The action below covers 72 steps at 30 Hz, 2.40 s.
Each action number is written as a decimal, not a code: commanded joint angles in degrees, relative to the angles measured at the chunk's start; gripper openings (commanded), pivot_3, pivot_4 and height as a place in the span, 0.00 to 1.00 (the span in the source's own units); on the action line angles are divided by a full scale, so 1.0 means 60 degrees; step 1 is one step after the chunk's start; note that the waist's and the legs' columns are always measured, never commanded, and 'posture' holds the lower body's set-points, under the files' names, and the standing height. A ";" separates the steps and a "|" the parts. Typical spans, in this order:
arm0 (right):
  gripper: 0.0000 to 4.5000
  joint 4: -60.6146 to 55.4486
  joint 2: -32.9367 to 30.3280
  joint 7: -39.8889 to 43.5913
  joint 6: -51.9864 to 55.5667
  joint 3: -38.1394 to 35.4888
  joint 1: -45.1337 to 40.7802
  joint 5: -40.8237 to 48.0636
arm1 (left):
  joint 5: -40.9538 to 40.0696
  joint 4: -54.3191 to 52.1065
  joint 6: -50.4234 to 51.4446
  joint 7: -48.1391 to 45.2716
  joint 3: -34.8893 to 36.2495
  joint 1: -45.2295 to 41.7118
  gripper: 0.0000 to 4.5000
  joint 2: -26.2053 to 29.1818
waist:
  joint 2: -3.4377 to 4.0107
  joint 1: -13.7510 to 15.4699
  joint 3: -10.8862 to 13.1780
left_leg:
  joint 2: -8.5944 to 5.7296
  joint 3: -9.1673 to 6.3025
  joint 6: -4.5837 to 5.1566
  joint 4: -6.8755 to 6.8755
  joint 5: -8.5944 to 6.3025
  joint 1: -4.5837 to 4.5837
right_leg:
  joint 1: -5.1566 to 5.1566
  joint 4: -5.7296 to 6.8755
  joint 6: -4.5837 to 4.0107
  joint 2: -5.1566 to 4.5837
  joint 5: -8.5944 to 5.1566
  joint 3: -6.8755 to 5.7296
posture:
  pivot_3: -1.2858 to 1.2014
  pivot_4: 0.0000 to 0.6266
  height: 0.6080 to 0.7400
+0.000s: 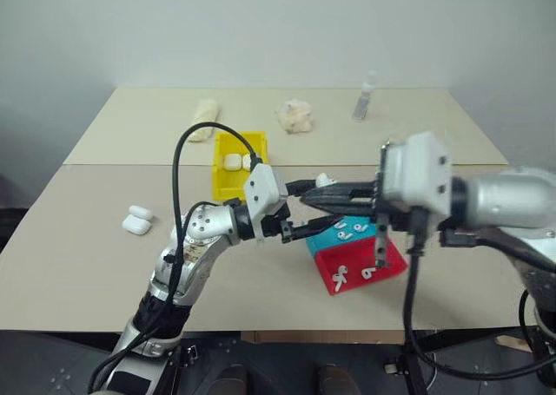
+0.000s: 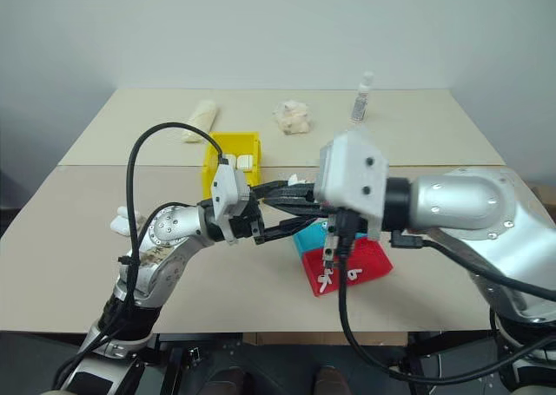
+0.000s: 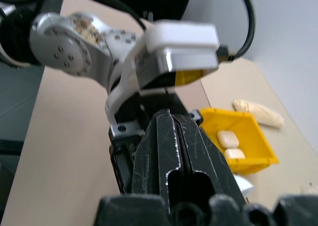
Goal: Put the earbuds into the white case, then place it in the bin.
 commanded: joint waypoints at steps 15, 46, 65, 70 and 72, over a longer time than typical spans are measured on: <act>0.01 0.0052 0.0173 0.0155 -0.0181 -0.1616 0.0291 0.0296 | -0.0372 -0.0255 -0.0331 -0.0030 0.0392 -0.0046 0.62 0.0023 | 0.0000 0.0000 0.0000 | 0.0001 0.0000 0.0000 0.0001 0.0000 0.0001 | -0.0001 -0.0001 0.0000 0.0000 0.0000 0.0001 | 0.52 0.24 1.00; 0.00 -0.0095 0.0415 -0.1089 -0.0338 -0.3174 0.4532 -0.0426 | 0.4724 0.6293 -0.0116 0.6833 0.1237 -0.2959 0.99 -0.0876 | -0.0011 0.0212 -0.0004 | -0.0011 0.0021 0.0021 0.0075 -0.0012 -0.0067 | -0.0006 0.0011 0.0022 -0.0002 0.0012 -0.0033 | 0.52 0.24 1.00; 0.00 0.1419 -0.1848 0.4176 -0.2475 -0.6657 0.7704 -0.1245 | -0.1100 0.0905 -0.0311 -0.3027 0.3025 0.1371 0.99 0.4078 | 0.0001 0.0030 -0.0009 | 0.0019 0.0027 0.0028 0.0065 -0.0017 0.0007 | 0.0037 -0.0009 0.0011 0.0012 0.0005 -0.0010 | 0.52 0.24 1.00; 0.00 0.2156 -0.2035 0.4965 -0.2955 -0.7117 0.8002 -0.1627 | -0.1369 0.0860 -0.0382 -0.3708 0.3548 0.2090 0.99 0.4971 | 0.0001 0.0067 -0.0009 | 0.0025 0.0052 0.0061 0.0055 -0.0040 0.0111 | 0.0168 -0.0073 0.0014 0.0010 0.0001 -0.0029 | 0.52 0.24 1.00; 0.00 0.2308 -0.2053 0.5151 -0.3068 -0.7224 0.8030 -0.1715 | -0.1463 0.0775 -0.0255 -0.3673 0.3694 0.2236 0.99 0.5101 | 0.0001 0.0070 -0.0009 | 0.0028 0.0039 0.0073 0.0053 -0.0048 0.0106 | 0.0163 -0.0082 0.0015 0.0011 0.0000 -0.0025 | 0.52 0.24 1.00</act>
